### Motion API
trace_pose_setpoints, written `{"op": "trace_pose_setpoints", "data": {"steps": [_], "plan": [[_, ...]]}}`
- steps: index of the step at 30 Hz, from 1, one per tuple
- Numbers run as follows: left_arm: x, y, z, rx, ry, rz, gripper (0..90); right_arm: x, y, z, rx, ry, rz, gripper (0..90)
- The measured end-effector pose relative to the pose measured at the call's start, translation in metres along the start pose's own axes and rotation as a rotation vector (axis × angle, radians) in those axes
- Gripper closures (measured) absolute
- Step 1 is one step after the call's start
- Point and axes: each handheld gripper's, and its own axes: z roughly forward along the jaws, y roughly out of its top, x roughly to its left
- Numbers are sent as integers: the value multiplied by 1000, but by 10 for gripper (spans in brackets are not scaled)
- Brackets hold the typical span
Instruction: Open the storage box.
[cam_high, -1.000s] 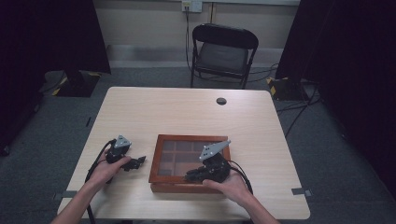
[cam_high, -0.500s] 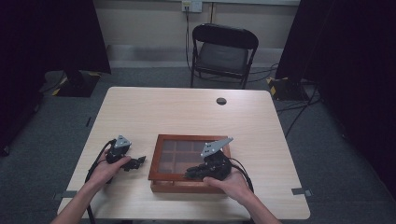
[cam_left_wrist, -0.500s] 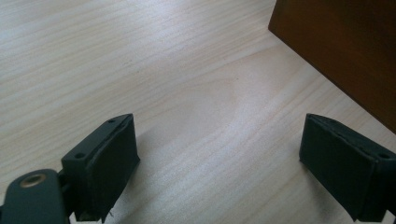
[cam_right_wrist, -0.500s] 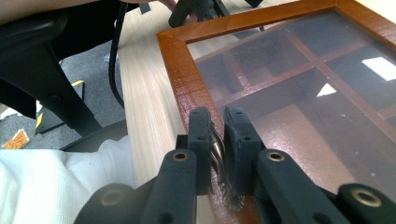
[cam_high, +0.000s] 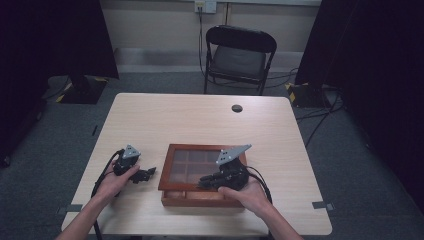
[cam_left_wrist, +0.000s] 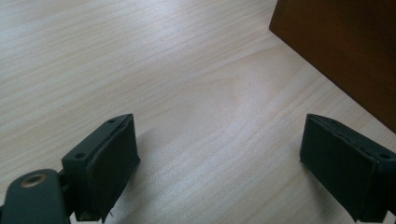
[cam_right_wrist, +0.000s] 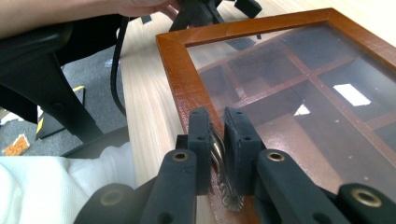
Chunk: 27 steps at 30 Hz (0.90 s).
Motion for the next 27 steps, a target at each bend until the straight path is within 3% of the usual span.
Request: {"op": "trace_pose_setpoints", "data": {"steps": [27], "plan": [[0,0,0,-1,2,-3,105,-2,21,-12,-6,-11,-12,816]]}}
